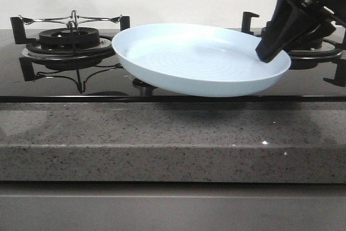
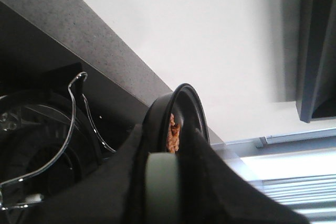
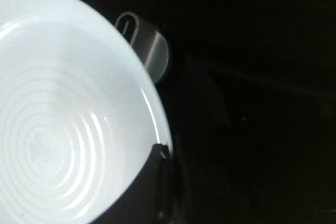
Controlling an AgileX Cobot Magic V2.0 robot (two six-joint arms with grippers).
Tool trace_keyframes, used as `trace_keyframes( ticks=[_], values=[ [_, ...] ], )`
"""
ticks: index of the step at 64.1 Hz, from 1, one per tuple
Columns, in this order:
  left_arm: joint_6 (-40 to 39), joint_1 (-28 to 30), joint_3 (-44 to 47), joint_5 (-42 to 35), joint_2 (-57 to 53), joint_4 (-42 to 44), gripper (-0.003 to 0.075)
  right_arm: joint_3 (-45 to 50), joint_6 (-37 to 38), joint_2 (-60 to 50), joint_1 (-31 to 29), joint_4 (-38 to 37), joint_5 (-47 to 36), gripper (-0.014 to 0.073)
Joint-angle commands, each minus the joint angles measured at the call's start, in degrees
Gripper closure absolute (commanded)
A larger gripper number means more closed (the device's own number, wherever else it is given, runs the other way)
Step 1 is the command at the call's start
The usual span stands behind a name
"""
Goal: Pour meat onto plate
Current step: 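Lift the pan with the left gripper and move it over the plate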
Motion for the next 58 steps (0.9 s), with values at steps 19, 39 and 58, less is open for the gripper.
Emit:
trace_keyframes(
  ticks=[19, 39, 58],
  values=[
    [3.5, -5.2, -1.7, 3.5, -10.0, -3.9, 0.0741, -1.6, -0.5, -1.8, 0.2, 2.2, -1.0, 0.0612],
    [6.4, -13.9, -0.9, 1.6, -14.3, -3.6, 0.0741, -1.6, -0.5, -1.8, 0.2, 2.2, -1.0, 0.0612],
    [7.3, -21.0, -0.8, -2.2, -17.6, 5.7, 0.0741, -1.6, -0.5, -1.8, 0.2, 2.2, -1.0, 0.0612]
  ],
)
